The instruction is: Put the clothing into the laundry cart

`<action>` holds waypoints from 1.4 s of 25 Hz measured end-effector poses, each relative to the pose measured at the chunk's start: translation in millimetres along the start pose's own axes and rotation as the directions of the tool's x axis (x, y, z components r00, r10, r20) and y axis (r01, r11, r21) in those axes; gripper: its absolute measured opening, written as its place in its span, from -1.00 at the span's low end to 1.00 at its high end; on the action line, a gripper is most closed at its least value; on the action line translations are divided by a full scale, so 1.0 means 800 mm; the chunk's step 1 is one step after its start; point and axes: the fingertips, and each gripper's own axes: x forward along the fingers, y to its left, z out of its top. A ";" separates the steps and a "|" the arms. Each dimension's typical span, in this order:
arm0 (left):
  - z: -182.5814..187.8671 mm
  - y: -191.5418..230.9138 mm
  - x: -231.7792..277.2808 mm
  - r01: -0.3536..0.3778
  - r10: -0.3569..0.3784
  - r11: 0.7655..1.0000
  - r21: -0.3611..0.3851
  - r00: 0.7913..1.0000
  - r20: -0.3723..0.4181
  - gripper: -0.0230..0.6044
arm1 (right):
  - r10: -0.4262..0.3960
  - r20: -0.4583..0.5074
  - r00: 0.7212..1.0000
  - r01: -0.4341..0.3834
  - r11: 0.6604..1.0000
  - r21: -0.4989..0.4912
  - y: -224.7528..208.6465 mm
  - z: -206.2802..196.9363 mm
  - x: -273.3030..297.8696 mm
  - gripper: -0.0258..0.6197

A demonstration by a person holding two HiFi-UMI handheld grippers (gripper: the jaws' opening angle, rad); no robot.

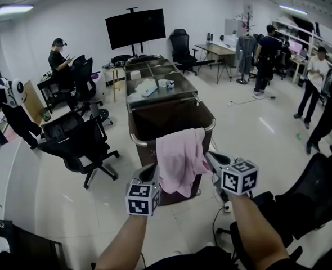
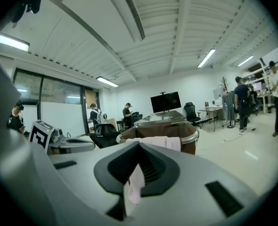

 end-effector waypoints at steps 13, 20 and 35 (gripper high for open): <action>-0.011 -0.060 0.011 -0.045 0.044 0.998 -0.037 0.999 -0.006 -0.93 | 0.058 -0.039 0.998 -0.058 0.998 0.018 -0.021 -0.040 -0.032 -0.90; -0.059 -0.097 0.005 -0.049 0.046 0.998 -0.043 0.996 -0.072 -0.93 | 0.107 -0.102 0.989 -0.104 0.994 0.034 -0.022 -0.084 -0.048 -0.90; -0.096 -0.109 -0.002 -0.040 0.035 0.999 -0.037 0.991 -0.125 -0.93 | 0.105 -0.140 0.985 -0.101 0.994 0.029 -0.020 -0.122 -0.054 -0.90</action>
